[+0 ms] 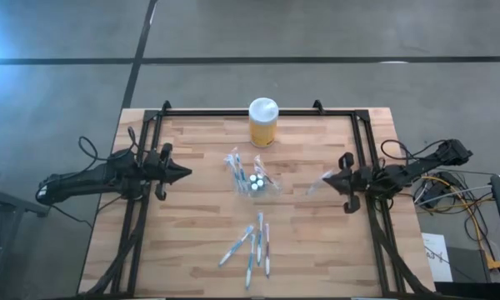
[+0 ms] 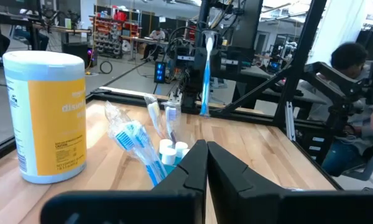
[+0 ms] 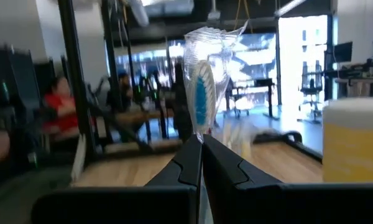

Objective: Pick & Place toothbrushing station
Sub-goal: Put the blue toothbrush into the transparent organizer

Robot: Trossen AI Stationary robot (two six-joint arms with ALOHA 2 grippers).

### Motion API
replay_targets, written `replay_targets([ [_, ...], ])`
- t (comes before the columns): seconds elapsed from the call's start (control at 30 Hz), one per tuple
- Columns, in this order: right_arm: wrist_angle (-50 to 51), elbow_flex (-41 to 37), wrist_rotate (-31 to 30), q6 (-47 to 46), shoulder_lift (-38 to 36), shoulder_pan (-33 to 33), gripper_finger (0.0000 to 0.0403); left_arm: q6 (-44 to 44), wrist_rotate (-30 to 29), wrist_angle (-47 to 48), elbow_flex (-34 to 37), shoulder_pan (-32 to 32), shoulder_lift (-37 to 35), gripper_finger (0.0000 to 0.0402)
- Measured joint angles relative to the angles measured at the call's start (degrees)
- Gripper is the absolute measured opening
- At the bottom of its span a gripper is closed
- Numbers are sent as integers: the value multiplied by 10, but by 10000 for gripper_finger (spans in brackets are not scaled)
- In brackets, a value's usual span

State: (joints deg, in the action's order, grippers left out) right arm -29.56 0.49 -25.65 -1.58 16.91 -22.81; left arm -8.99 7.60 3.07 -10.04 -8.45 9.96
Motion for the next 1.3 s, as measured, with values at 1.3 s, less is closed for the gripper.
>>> replay_targets([
  [1.3, -157, 281, -89, -61, 636, 109, 8, -17, 3, 10, 0, 0, 0, 10],
])
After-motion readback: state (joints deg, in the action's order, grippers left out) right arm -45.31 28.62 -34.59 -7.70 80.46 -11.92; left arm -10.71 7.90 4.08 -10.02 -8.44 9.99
